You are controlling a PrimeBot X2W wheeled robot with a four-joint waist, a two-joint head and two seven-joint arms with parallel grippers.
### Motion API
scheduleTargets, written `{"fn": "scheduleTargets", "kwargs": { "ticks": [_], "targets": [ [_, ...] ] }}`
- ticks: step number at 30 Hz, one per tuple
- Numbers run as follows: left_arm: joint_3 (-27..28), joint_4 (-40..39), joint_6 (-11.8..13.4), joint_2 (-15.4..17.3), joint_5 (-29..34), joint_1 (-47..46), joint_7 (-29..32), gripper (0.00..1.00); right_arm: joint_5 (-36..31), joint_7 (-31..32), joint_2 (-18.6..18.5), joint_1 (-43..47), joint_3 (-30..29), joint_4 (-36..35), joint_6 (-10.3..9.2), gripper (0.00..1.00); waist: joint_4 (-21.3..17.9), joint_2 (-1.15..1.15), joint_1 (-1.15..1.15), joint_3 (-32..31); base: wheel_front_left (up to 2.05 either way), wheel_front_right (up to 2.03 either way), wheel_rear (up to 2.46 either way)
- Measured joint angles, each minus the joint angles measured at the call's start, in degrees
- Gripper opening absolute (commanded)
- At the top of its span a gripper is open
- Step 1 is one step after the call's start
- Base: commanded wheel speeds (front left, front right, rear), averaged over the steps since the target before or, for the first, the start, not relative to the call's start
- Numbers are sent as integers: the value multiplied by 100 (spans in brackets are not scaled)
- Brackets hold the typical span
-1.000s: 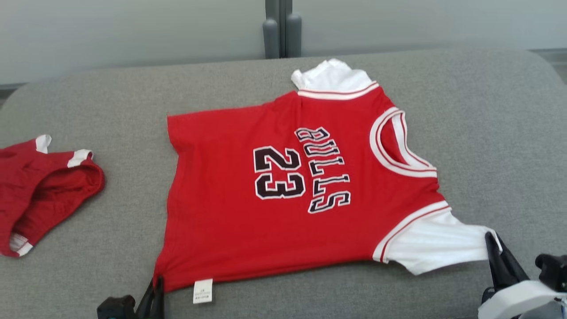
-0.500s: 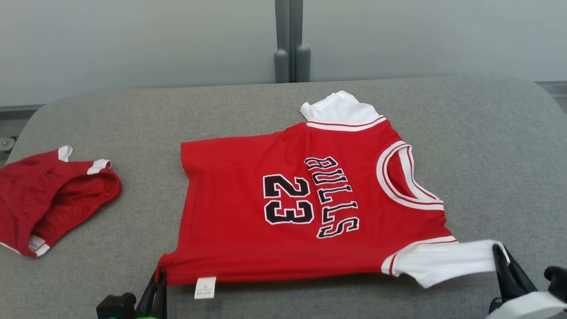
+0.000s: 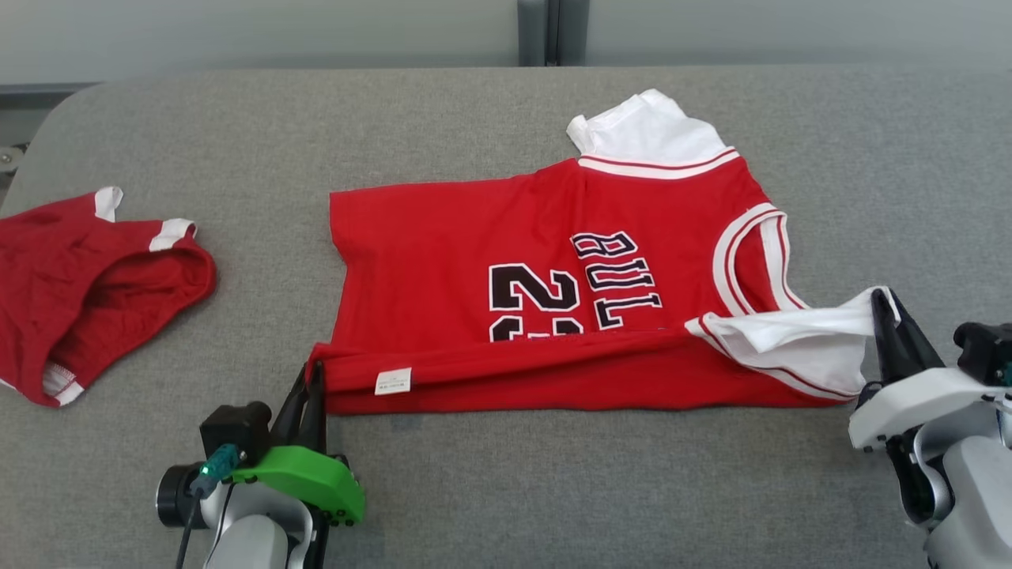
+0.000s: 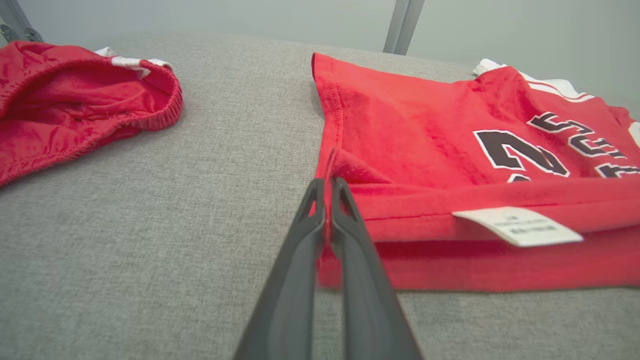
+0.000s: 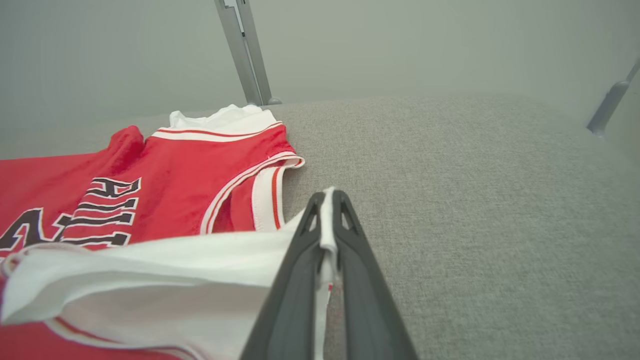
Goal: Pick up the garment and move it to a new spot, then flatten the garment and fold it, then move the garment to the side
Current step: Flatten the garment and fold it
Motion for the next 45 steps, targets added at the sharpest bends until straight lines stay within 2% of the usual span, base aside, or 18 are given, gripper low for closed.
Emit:
{"fn": "scheduleTargets", "kwargs": {
  "ticks": [10, 13, 14, 15, 16, 17, 18, 22, 25, 33, 37, 45],
  "targets": [
    [-344, 194, 343, 1, -233, -498, -1, 0, -337, 0, 165, -848, -51, 684, 0, 0, 124, 0, 0, 408, 0, 0, 0],
    [-438, 245, 357, -1, -210, -660, -1, 0, -459, 1, 186, -1091, -77, 903, 0, 0, 129, 0, 0, 511, 0, 0, 0],
    [-454, 261, 365, -1, -209, -703, -1, 0, -491, 1, 199, -1165, -88, 960, 0, 3, 130, 0, 0, 542, 0, 0, 0],
    [-474, 282, 368, 1, -205, -746, -1, 16, -514, 1, 208, -1236, -104, 1006, 0, 17, 132, 0, 0, 569, 0, 0, 0],
    [-497, 309, 367, 2, -183, -786, -1, 49, -539, 0, 212, -1301, -118, 1049, 0, 35, 136, 0, 0, 594, 0, 0, 0],
    [-516, 327, 368, 1, -171, -827, -1, 100, -554, 0, 220, -1352, -130, 1088, 0, 96, 141, 0, 0, 615, 0, 0, 0],
    [-515, 336, 370, -1, -171, -866, -1, 100, -565, 0, 244, -1383, -165, 1121, 0, 100, 146, 0, 0, 634, 0, 0, 0],
    [-423, 258, 502, -1, -189, -933, 0, 100, -582, 0, 333, -1453, -375, 1136, 0, 100, 164, 0, 0, 672, 0, 0, 0],
    [-292, 70, 631, 2, -211, -886, -1, 100, -626, 0, 397, -1407, -627, 876, 0, 100, 157, 0, 0, 631, 0, 0, 0],
    [-91, -401, 678, 2, -236, -45, -1, 100, -475, 0, 580, -263, -528, 268, 0, 100, 79, 0, 0, 339, 0, 0, 0],
    [-148, -447, 662, 5, -233, 251, 0, 100, -316, 0, 597, 170, -319, 302, 0, 100, 27, 0, 0, 187, 0, 0, 0],
    [-307, -488, 622, 2, -214, 299, -1, 100, -46, 1, 604, 145, -258, 758, 0, 100, 70, 0, 0, 199, 0, 0, 0]
  ]
}}
